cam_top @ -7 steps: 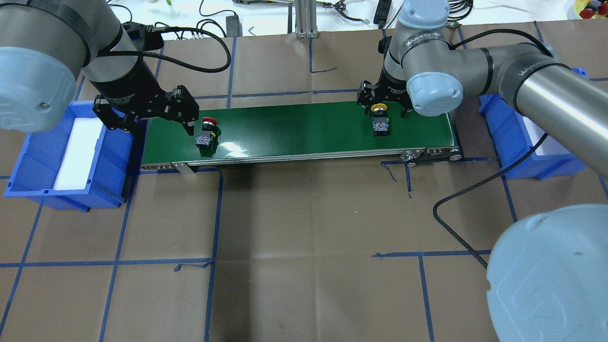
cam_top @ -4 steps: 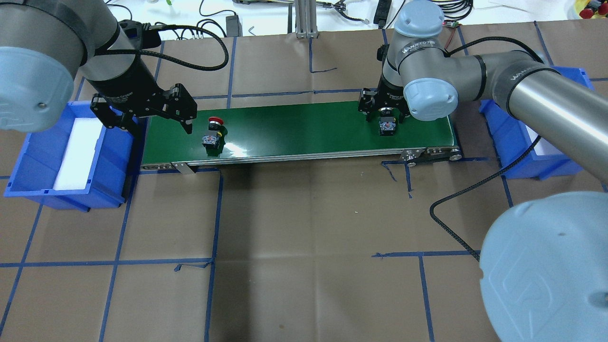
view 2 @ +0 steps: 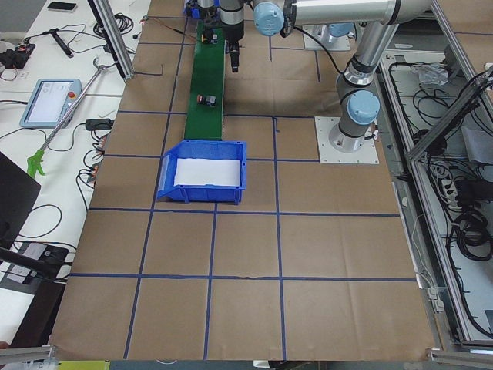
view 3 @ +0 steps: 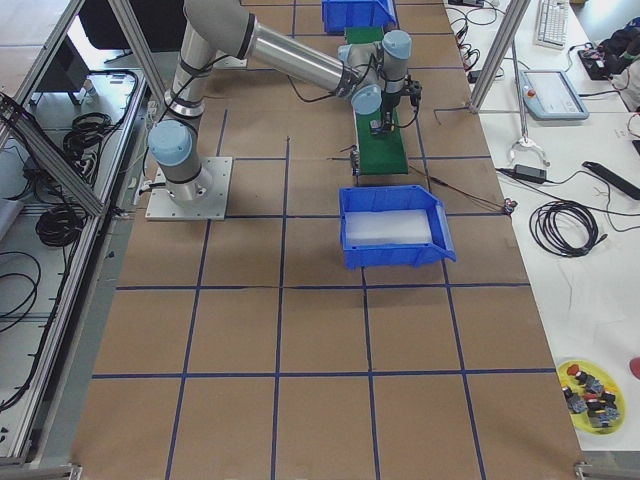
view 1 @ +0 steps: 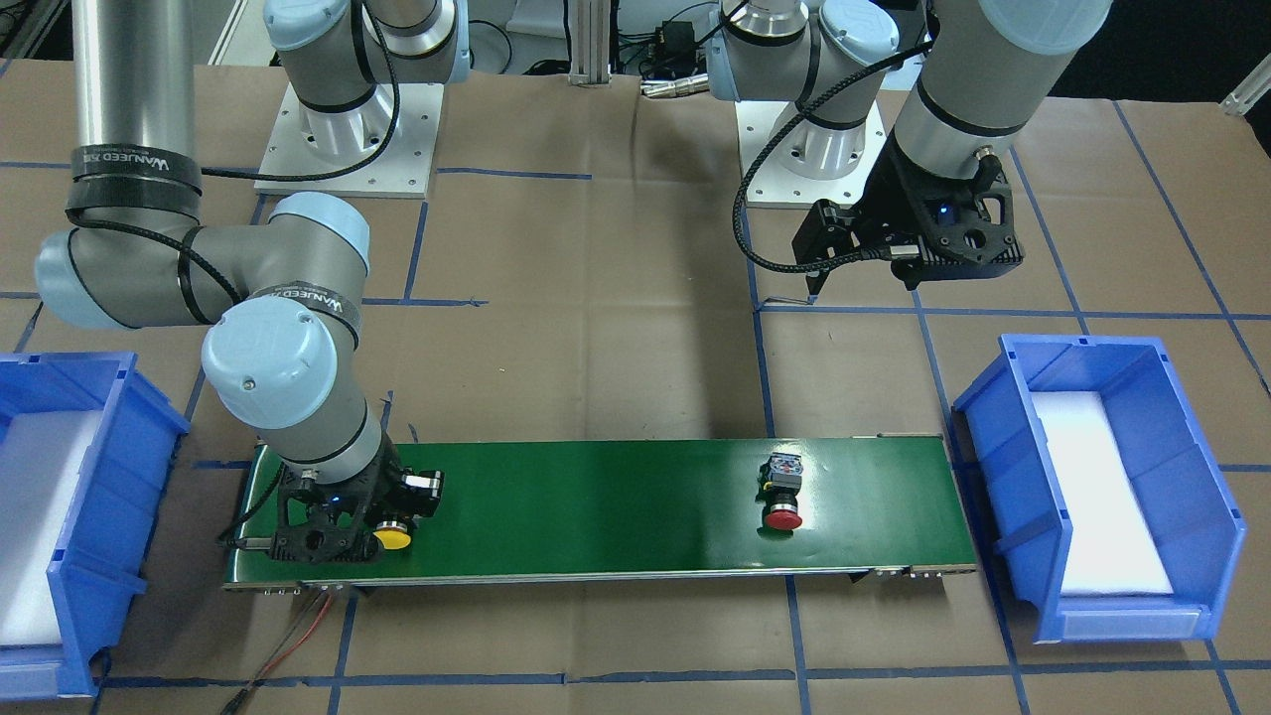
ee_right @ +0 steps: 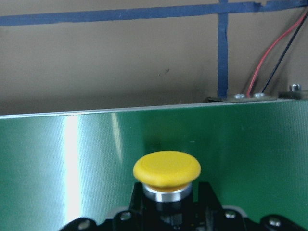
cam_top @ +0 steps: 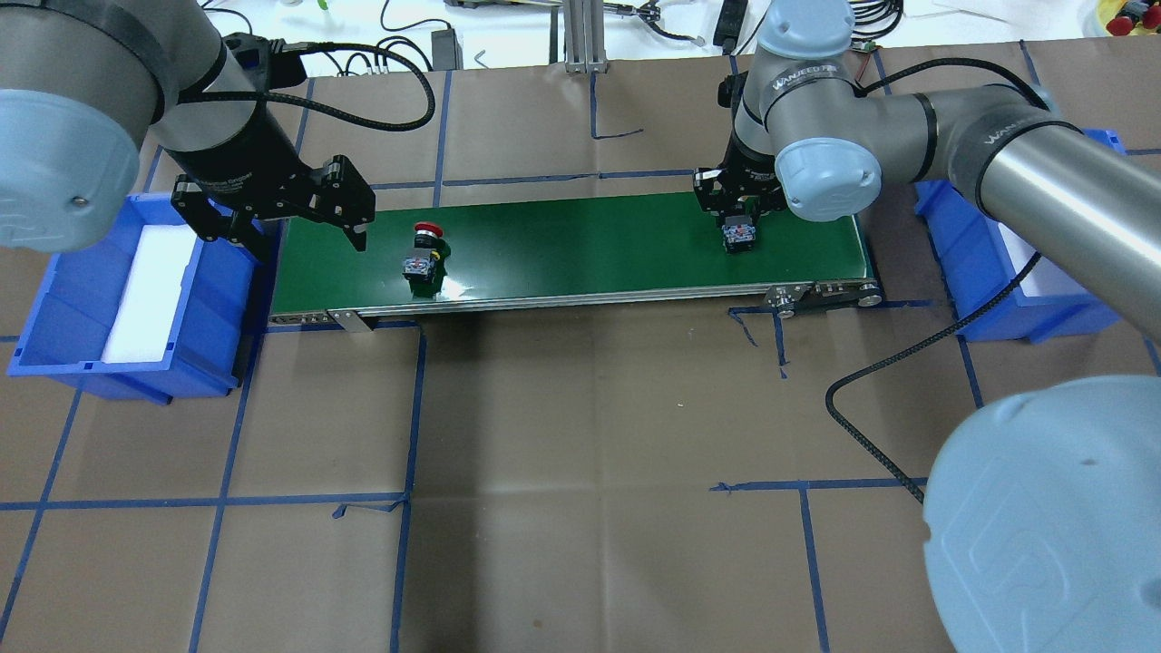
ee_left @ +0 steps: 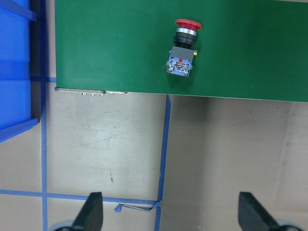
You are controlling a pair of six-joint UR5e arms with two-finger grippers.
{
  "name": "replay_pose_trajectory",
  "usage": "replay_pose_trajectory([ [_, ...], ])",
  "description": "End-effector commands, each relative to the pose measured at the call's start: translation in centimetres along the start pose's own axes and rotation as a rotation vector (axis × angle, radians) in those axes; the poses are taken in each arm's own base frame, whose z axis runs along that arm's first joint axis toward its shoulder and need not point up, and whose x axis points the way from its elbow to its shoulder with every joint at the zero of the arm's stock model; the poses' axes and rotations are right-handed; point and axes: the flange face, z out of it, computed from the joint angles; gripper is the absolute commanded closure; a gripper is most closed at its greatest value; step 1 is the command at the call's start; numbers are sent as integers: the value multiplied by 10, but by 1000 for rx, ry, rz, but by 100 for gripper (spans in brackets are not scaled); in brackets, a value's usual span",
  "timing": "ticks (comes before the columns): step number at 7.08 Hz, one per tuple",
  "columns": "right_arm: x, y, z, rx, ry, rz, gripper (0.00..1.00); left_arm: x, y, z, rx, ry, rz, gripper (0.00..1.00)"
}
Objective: Transport two buttons from left to right
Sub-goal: 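Lower the right gripper onto the yellow button and grasp it, then carry the yellow button into the bin beside the right arm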
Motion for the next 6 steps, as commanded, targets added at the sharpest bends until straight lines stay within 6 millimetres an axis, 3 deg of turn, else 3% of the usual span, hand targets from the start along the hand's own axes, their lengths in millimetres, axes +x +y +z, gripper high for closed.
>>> replay_pose_trajectory([
  [1, 49, -5, -70, 45, 39, -28, 99, 1, 1, 0, 3, 0, 2, 0],
  [2, 121, 1, -116, 30, 42, -44, 99, 1, 0, -1, 9, 0, 2, 0],
  [3, 209, 8, -154, 58, 64, -81, 99, 1, 0, -1, 9, 0, 2, 0],
  [4, 283, 18, -168, 68, 84, -122, 99, 1, 1, 0, 7, 0, 2, 0],
  [5, 325, 23, -157, 58, 87, -141, 99, 1, 1, 0, 7, 0, 2, 0],
  [6, 339, 23, -151, 66, 94, -124, 99, 1, 1, 0, 9, 0, 2, 0],
])
